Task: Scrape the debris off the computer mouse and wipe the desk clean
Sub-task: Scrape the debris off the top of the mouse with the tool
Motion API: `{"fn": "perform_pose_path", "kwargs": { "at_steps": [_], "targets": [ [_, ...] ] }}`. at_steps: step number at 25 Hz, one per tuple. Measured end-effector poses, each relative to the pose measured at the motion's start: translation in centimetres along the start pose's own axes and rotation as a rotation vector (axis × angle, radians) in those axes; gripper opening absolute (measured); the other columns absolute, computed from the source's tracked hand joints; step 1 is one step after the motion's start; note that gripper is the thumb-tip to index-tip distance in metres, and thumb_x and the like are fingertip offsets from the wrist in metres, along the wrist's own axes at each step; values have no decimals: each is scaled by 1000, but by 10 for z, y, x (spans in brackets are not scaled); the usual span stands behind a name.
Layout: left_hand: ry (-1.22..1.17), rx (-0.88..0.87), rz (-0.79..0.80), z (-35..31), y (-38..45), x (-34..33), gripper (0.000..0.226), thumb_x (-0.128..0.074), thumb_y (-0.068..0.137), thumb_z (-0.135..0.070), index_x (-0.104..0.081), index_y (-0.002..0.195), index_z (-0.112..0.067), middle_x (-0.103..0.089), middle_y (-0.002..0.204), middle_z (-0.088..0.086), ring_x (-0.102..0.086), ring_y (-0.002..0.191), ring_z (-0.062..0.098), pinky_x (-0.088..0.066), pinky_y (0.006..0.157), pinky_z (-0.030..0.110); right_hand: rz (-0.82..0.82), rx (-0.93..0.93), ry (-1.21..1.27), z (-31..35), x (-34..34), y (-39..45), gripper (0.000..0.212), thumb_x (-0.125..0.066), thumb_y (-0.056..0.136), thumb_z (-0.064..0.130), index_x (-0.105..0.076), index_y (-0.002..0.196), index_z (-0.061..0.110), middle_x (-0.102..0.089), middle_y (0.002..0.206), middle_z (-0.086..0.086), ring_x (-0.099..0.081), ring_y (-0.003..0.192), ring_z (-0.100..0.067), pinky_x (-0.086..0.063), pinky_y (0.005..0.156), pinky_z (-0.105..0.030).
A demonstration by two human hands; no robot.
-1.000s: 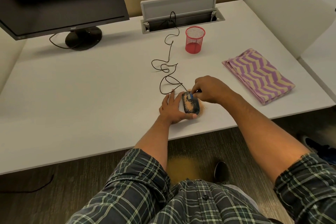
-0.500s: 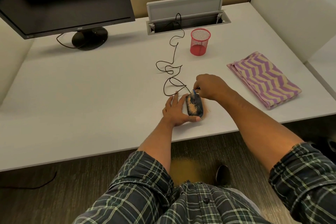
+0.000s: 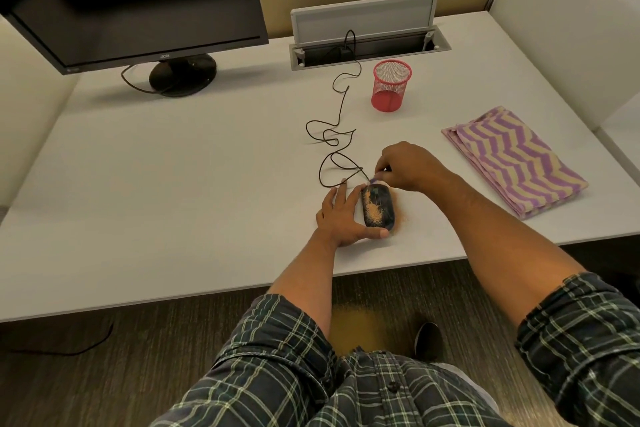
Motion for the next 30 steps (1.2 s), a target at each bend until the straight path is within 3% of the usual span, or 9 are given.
{"fn": "perform_pose_path", "kwargs": {
  "at_steps": [3, 6, 11, 18, 22, 25, 28, 30],
  "targets": [
    [-10, -7, -9, 0, -1, 0, 119, -77, 65, -74, -4, 156, -51, 19, 166, -12, 18, 152, 18, -2, 120, 55, 41, -12, -13, -7, 2, -2, 20, -71, 86, 37, -80, 95, 21, -74, 95, 1, -64, 82, -18, -56, 72, -36],
    [-10, -5, -2, 0, 0, 0, 119, -77, 65, -75, -4, 156, -50, 20, 165, -13, 18, 152, 18, -2, 120, 55, -31, -49, 13, -11, 8, 1, 19, -72, 87, 35, -80, 93, 19, -75, 91, 0, -65, 77, -19, -55, 69, -33],
    [-6, -4, 5, 0, 0, 1, 120, -76, 65, -75, -2, 156, -49, 20, 165, -12, 18, 152, 19, -1, 120, 56, -25, -103, 101, -12, 3, 5, 18, -74, 86, 31, -80, 92, 15, -76, 88, -3, -63, 73, -17, -49, 64, -29],
    [6, 3, 9, -1, 1, 0, 121, -76, 65, -75, -1, 156, -48, 20, 166, -11, 18, 152, 20, -2, 120, 56, -34, -163, 211, -14, 0, 9, 17, -75, 84, 25, -80, 93, 12, -76, 89, -4, -64, 71, -15, -51, 64, -28],
    [7, 4, 11, 0, 1, 1, 120, -76, 66, -75, -1, 156, -48, 21, 165, -11, 18, 152, 20, -2, 120, 56, 41, -169, 222, -13, 0, 14, 16, -78, 81, 24, -80, 89, 10, -75, 85, -5, -64, 68, -15, -47, 57, -25],
    [7, 6, 9, 0, 1, 0, 120, -76, 65, -75, -2, 156, -49, 21, 165, -11, 19, 152, 20, -2, 120, 56, 18, -179, 202, -11, 5, 18, 17, -79, 80, 25, -79, 90, 10, -74, 86, -5, -65, 73, -17, -48, 59, -26],
    [9, 3, 9, 0, 2, 0, 120, -76, 66, -74, -1, 156, -49, 21, 165, -12, 18, 152, 20, -3, 120, 57, 153, -152, 198, -5, 5, 20, 15, -82, 76, 21, -79, 86, 10, -73, 84, -5, -67, 78, -19, -52, 60, -27],
    [9, 5, 11, -1, 1, 0, 120, -76, 66, -75, -1, 156, -49, 21, 165, -11, 19, 152, 20, -2, 120, 57, 139, -165, 140, -4, 8, 23, 18, -82, 75, 21, -79, 88, 8, -73, 84, -6, -67, 78, -21, -56, 66, -32]
  ]
}}
Point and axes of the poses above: each hand's wrist, its own y-axis towards the middle knuckle, its own x-axis out of the back of the hand, z = x × y, the point moved 4 cm from there along y, towards the middle knuckle
